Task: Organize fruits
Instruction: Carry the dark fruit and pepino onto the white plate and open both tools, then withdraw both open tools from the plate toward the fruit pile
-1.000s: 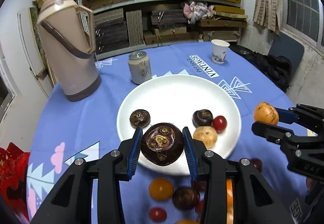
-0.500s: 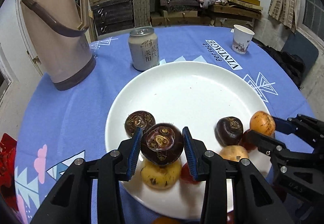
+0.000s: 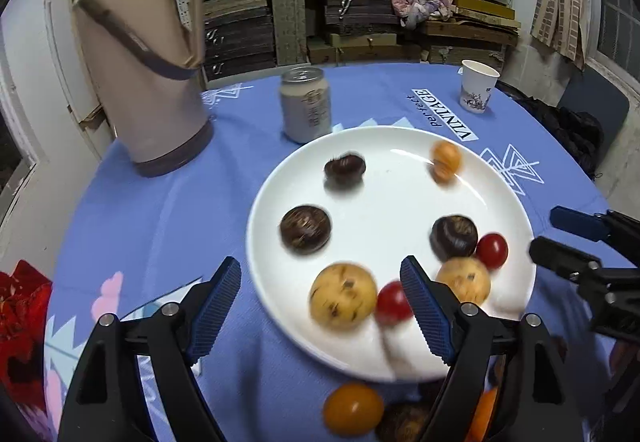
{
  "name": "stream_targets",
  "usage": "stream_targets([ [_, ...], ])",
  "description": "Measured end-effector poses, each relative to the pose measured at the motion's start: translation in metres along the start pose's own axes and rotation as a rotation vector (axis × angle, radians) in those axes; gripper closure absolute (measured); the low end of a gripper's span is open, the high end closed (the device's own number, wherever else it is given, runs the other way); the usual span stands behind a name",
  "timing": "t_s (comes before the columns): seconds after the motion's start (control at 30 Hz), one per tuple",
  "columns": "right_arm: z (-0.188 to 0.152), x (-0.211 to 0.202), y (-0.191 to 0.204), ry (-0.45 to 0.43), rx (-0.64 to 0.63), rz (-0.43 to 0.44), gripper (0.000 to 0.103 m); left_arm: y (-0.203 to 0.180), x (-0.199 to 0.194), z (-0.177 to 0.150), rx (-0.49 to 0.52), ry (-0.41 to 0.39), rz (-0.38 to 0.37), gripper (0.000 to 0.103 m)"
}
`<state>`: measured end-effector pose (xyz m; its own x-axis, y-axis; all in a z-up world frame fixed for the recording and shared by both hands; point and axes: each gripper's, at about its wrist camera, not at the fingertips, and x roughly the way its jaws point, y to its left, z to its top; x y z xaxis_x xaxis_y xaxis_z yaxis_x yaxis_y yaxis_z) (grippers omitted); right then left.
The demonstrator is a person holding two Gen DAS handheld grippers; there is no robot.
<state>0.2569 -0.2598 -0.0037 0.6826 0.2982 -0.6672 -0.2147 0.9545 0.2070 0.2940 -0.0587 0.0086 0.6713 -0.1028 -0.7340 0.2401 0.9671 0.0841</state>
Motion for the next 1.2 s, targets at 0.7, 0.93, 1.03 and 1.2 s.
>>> stream_targets([
  [0.7,-0.078,-0.08,0.047,-0.008,-0.066,-0.02,0.016,0.0,-0.087,-0.085,0.018,-0.044,-0.005,0.011],
  [0.93,-0.115,-0.075,0.054,0.037,-0.032,-0.008,0.016,0.001,-0.077,-0.122,-0.038,0.009,-0.026,0.011],
  [1.03,-0.123,-0.074,0.055,0.042,-0.012,-0.004,0.016,0.0,-0.073,-0.131,-0.051,0.032,-0.032,0.011],
  [1.2,-0.137,-0.075,0.055,0.047,0.013,0.013,0.014,0.002,-0.073,-0.141,-0.087,0.042,-0.064,0.011],
])
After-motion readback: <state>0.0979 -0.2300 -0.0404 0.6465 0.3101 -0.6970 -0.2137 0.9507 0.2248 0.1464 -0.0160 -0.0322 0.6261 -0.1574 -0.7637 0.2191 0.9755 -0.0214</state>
